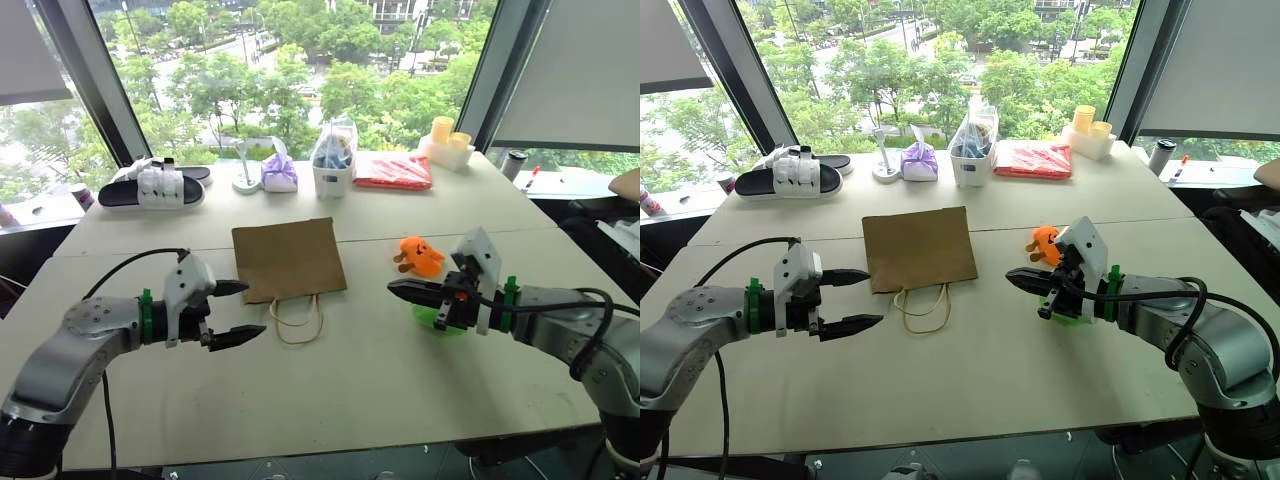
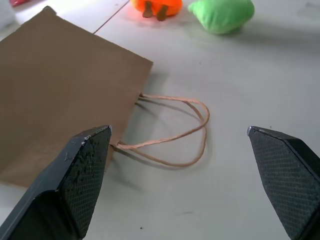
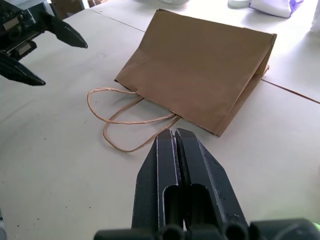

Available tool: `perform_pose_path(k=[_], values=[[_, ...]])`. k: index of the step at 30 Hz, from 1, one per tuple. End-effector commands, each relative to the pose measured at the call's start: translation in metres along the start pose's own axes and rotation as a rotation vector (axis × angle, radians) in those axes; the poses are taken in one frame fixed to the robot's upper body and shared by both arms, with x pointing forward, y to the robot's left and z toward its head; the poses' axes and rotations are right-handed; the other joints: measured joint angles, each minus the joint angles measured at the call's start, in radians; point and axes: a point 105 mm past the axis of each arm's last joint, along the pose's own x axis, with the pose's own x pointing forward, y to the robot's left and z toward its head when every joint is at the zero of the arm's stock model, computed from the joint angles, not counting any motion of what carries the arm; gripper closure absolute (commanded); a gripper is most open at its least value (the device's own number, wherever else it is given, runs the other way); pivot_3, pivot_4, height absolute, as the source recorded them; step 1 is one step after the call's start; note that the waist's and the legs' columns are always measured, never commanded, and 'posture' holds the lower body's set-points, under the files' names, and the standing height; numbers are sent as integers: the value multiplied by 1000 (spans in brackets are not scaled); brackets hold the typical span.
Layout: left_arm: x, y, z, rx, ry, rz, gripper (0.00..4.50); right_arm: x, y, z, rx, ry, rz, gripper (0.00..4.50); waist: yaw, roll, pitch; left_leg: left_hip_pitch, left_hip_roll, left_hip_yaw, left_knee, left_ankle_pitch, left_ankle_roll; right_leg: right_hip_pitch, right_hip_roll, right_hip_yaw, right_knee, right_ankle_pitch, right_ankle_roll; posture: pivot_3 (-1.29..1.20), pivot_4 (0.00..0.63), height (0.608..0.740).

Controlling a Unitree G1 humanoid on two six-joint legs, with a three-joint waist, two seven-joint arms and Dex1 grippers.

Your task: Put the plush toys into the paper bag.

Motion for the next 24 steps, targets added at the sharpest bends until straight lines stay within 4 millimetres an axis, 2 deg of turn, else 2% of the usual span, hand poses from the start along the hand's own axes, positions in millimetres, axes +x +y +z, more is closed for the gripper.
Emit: perform_pose_path(k=[1,3,6,12,15,19,22,24], values=[[14,6,-6,217,35,-95,29,2,6,8,-60,-31,6,4500,3,0,0,0,0,0,0,0,0,0,0,0,0,-1,-1,0,150,740],[21,10,-14,278,53,-133,29,4,6,6,-73,-25,2,4500,1,0,0,0,-1,0,1,0,0,1,0,0,-1,-1,-1,0,150,740],[38,20,-17,325,30,-150,29,6,7,6,-72,-34,-3,4500,0,0,0,0,-1,0,0,0,0,0,0,0,-1,1,1,0,150,740],[61,27,-23,383,14,-205,29,7,9,5,-75,-43,-20,4500,-3,0,0,-1,-1,0,0,0,0,-1,0,0,0,1,2,0,150,740],[69,29,-19,394,-4,-218,863,7,9,3,-75,-43,-39,4500,-2,0,0,-1,-1,0,1,0,0,-1,0,-1,0,1,2,0,150,740],[71,33,-9,395,-44,-229,2947,7,10,1,-64,-48,-55,4500,-2,0,0,-1,-1,0,1,0,0,-1,0,-1,0,1,2,0,150,740],[68,34,7,372,-96,-257,4409,7,12,-5,-52,-40,-66,4500,-3,0,0,-1,-1,0,1,0,0,-1,0,-1,1,1,2,0,150,740],[68,35,17,352,-122,-259,4464,7,13,-9,-43,-33,-74,4500,-3,0,0,-1,-1,0,1,0,0,-1,0,-1,1,1,2,0,150,740]])
